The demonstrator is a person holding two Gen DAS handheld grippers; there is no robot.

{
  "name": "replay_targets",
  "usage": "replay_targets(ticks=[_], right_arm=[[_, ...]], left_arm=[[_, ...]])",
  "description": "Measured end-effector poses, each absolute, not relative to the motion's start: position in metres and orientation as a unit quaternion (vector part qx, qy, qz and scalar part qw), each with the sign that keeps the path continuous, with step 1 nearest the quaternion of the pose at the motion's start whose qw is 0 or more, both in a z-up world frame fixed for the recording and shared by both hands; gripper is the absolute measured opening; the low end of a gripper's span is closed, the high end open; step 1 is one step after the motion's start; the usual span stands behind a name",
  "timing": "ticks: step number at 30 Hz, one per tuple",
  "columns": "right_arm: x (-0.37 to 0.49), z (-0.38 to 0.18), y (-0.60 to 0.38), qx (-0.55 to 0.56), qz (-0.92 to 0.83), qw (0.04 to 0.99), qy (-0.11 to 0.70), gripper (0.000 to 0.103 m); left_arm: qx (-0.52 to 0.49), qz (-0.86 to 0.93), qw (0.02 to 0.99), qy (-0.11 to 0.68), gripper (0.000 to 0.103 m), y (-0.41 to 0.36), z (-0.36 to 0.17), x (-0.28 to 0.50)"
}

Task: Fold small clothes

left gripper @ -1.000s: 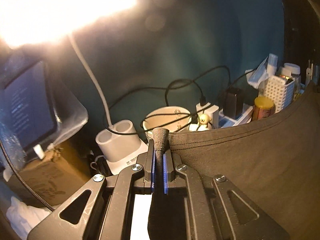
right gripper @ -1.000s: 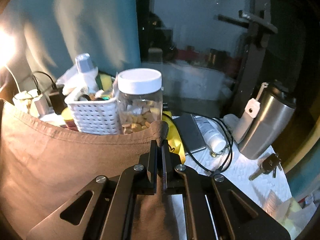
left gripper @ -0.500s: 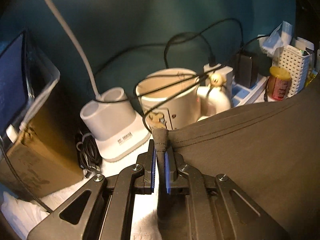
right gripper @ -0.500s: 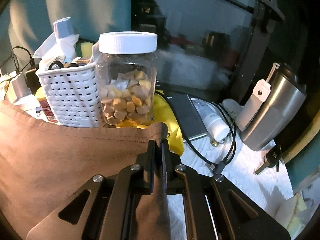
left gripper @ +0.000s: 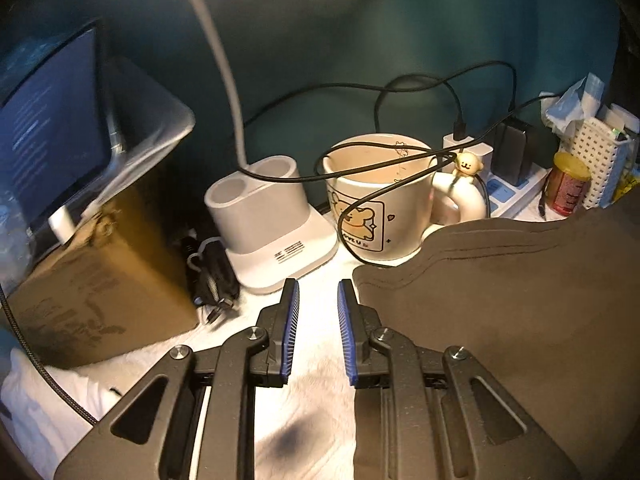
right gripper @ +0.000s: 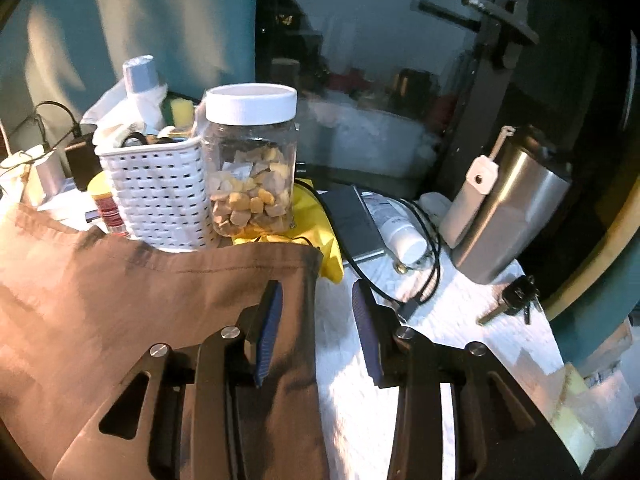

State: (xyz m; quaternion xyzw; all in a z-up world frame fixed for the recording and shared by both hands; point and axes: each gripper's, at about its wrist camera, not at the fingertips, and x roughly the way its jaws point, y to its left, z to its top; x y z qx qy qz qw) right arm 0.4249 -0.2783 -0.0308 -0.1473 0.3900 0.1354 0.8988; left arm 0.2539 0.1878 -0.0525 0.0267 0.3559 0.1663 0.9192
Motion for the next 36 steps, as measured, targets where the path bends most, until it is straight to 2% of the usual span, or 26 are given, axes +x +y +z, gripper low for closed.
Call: replay_targets(ticks=[10, 22, 36], right_arm=[[0.381, -0.014, -0.298, -0.131, 0.124, 0.901, 0.395, 0.039], [0.318, -0.007, -0.344, -0.099, 0.101, 0.901, 0.411, 0.039], [0.237, -0.032, -0.382, -0.043, 0.100, 0.884, 0.455, 0.039]], left_arm=[[-0.023, 0.149, 0.924, 0.353, 0.019, 0.179, -0.042, 0.201], [-0.070, 0.125, 0.917, 0.373, 0.020, 0.155, -0.062, 0.140], [-0.088, 0.107, 0.909, 0.393, 0.020, 0.130, -0.083, 0.079]])
